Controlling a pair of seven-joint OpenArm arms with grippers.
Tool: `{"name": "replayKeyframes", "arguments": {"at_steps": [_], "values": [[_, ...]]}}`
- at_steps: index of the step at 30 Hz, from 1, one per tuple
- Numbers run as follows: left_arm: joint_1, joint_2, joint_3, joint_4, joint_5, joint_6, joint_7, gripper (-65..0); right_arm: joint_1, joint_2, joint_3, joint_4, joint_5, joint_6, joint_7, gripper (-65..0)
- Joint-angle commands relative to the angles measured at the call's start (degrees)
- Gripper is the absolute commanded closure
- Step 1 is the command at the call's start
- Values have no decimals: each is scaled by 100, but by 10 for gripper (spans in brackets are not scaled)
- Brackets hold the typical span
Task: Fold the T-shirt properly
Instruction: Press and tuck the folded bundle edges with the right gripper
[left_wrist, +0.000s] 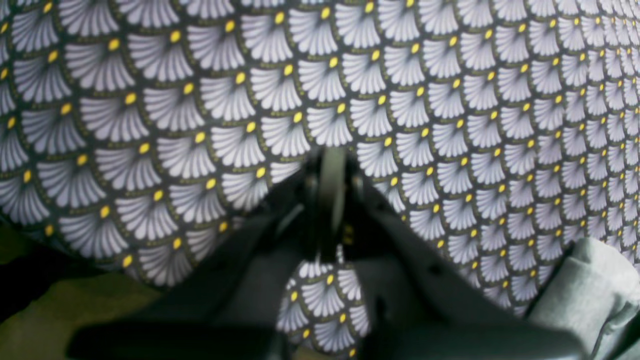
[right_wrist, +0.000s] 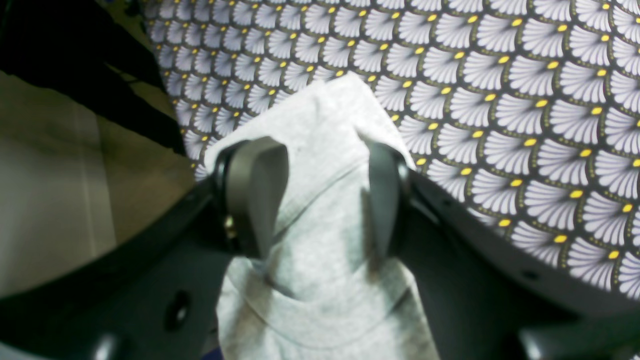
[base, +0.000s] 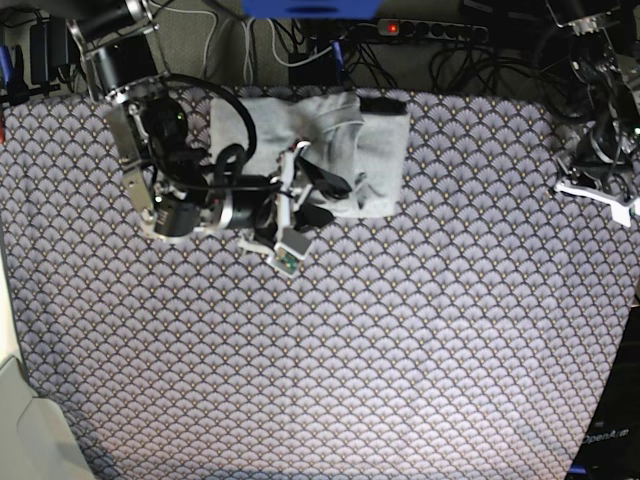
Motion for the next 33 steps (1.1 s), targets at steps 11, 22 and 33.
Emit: {"name": "replayKeyframes", "arguments": {"at_steps": [11,22,33], "values": [[-30,-52,-18,78,-52,-22,-100,-3,458,87,-377,-506,117,-3,173,-310],[-38,18,-36,78,-52,-22,-100,-3,414,122,-676,-515,117,-3,499,-270],[-38,10,-44,131,-52,-22,-83,-3,704,16,-843,-1306,117,-3,508,0]]}}
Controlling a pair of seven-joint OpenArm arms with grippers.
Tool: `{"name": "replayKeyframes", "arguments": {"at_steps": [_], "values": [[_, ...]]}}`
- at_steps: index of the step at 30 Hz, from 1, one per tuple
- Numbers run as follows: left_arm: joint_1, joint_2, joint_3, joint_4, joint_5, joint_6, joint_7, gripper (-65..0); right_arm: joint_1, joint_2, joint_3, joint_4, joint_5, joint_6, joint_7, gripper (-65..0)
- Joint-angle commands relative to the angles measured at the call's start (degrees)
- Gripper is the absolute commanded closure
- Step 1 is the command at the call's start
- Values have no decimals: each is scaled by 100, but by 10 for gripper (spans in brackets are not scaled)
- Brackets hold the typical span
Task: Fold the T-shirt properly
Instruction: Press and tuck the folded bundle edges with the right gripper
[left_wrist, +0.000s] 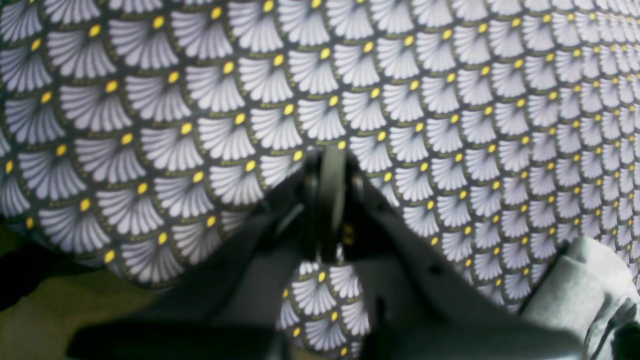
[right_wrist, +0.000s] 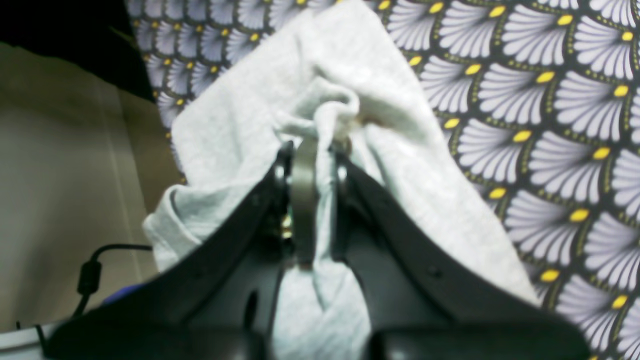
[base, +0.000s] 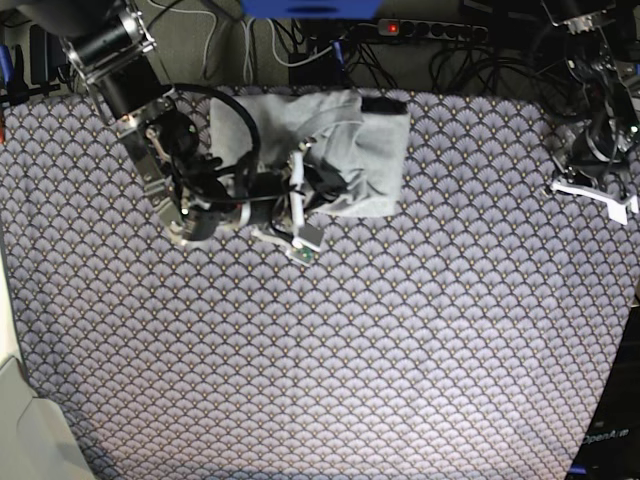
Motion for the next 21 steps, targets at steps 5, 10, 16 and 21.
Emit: {"name": "replayKeyframes", "arguments": {"at_steps": [5,10,16,21], "values": [[-63,-100,-42,122,-35,-22,-61,-3,343,-355,-22,49,126,-1,123,0],[-63,-109,-42,122,-35,-22,-61,-3,510,-663,-22,40,126,-1,114,0],[-45,-100,-42,122,-35,-22,-61,-3,606,-812,-22,22,117,-1,114,0],[-45,-100,-42,113,-35,-22,-61,-3,615,-918,-22,-391,117,-1,123,0]]}}
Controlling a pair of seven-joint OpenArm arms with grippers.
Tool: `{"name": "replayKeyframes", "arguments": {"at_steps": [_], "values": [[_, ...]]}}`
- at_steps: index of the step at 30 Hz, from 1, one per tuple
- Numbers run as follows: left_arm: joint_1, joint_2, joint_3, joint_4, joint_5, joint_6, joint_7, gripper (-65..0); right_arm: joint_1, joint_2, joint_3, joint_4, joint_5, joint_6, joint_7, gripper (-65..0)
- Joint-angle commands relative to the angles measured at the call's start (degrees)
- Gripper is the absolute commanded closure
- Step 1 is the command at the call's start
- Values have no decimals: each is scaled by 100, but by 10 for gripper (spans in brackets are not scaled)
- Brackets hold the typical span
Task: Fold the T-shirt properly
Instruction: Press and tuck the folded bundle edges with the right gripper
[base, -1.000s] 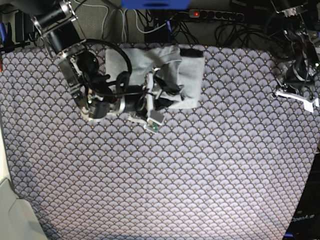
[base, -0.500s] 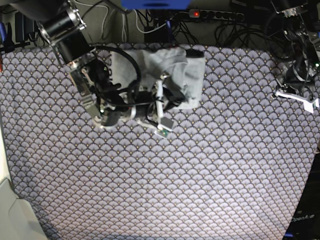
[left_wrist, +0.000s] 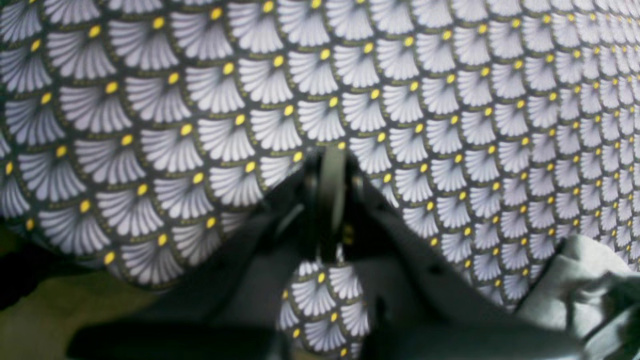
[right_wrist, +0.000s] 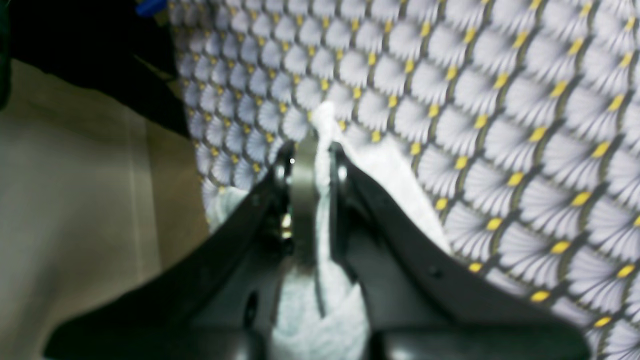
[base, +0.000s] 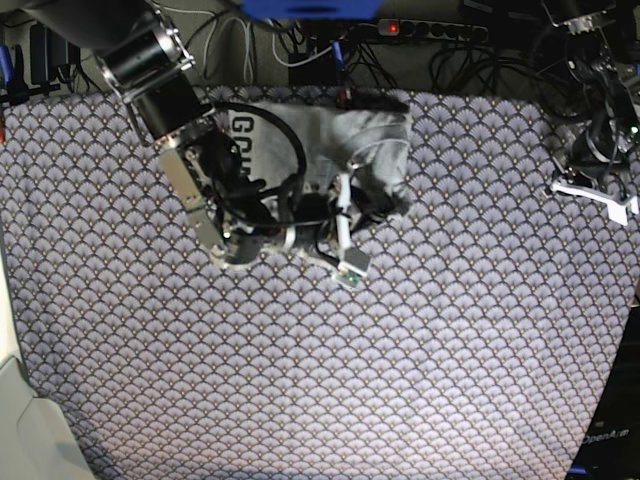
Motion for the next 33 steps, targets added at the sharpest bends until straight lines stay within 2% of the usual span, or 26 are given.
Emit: {"name": "replayKeyframes", "arguments": {"at_steps": [1,7,13,19,26,33], "values": [[-30,-100,-42,105,-37,-22,-78,-3,148,-113,15,26,150,-1,143,0],[-30,-100,-25,114,-46,-30,-69,-3,350,-131,-29,-273,150,-1,143,-2],[-21,-91,-16,114,-46,-30,-69,-3,570,-131,-99,-229,158,-1,283,-115],[-12,-91,-33,122,-46,-30,-69,-3,534,-131,-116,-264,158,-1,301,-202],[-12,-91,-7,131,-143,-30,-61,-3,490,-61,-116,272,167,-1,371,-202],[111,-135,-7,131,-608,-30,-61,-3,438,309,-116,1609,167,-1,195,-202]]}}
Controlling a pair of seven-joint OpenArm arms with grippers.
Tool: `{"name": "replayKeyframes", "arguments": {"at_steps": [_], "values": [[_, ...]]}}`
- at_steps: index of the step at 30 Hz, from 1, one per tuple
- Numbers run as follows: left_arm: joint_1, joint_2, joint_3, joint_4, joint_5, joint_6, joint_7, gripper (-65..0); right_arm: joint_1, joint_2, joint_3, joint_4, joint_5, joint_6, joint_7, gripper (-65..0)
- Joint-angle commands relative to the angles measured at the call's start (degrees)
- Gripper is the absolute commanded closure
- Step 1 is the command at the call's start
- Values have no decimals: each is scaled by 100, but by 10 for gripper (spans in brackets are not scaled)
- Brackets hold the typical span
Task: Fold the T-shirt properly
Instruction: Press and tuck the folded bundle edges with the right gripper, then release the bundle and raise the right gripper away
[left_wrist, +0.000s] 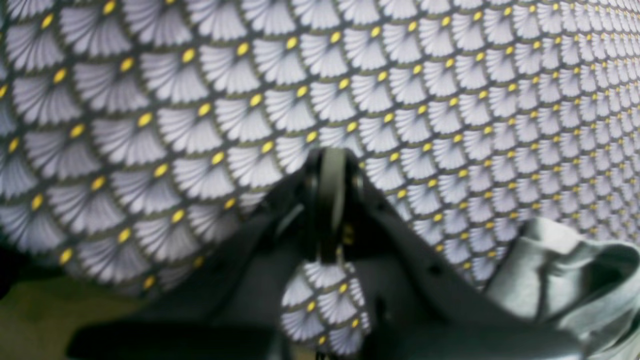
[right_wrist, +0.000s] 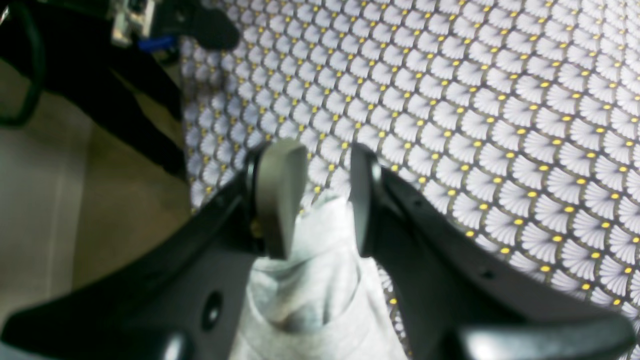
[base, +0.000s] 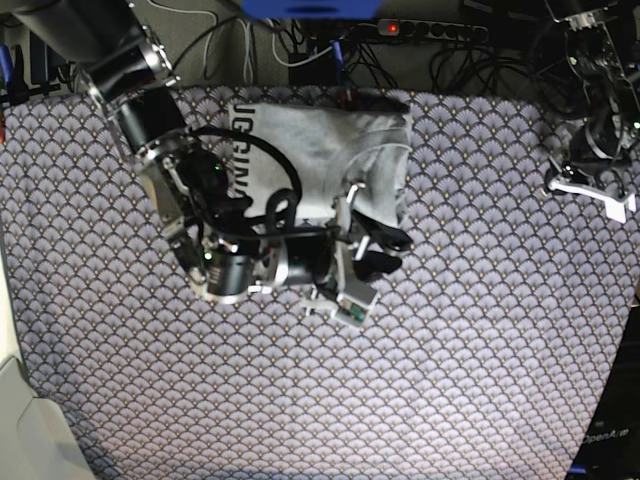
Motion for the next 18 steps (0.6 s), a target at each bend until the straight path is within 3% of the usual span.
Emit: {"name": "replayKeyframes", "arguments": {"at_steps": [1,9,14,18], "values": [[-44,-91,-25,107,-73,-28,-65,-3,103,-19,45,109,113,36,53,-202],[44,49,72,432,-73,-28,-65,-3,-644,719,766,399,121,36,-79,-190],[-9,111,353,494,-20,-28,-100,-3,-1558,1009,1645,1252,121,36,-105,0],[-18,111,477,494,-20,-28,-118,-3,-2068,1009,1953,1577,121,36,-97,0]]}}
